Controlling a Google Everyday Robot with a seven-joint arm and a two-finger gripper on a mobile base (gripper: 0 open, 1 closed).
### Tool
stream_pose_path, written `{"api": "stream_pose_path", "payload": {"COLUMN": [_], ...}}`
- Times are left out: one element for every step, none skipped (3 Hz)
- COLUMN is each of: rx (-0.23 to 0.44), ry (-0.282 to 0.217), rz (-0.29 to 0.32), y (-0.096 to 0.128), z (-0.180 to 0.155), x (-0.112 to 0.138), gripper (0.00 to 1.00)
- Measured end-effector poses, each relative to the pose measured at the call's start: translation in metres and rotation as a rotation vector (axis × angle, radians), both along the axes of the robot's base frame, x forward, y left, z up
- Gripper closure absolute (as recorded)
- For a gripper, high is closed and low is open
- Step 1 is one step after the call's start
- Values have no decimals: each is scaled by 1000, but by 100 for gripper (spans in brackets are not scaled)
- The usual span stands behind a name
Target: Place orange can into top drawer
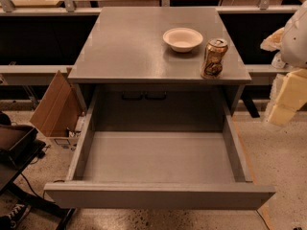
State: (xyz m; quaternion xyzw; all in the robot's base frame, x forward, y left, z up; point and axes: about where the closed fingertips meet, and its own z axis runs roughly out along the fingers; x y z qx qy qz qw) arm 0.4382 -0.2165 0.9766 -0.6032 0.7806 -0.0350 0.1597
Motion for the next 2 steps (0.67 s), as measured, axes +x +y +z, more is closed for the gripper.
{"api": "stream_pose_path", "payload": {"rx": [0,90], "ry": [0,-18], "rz": [0,-19], "y": [0,2], "z": [0,-4], "x": [0,13], "gripper": [0,0]}}
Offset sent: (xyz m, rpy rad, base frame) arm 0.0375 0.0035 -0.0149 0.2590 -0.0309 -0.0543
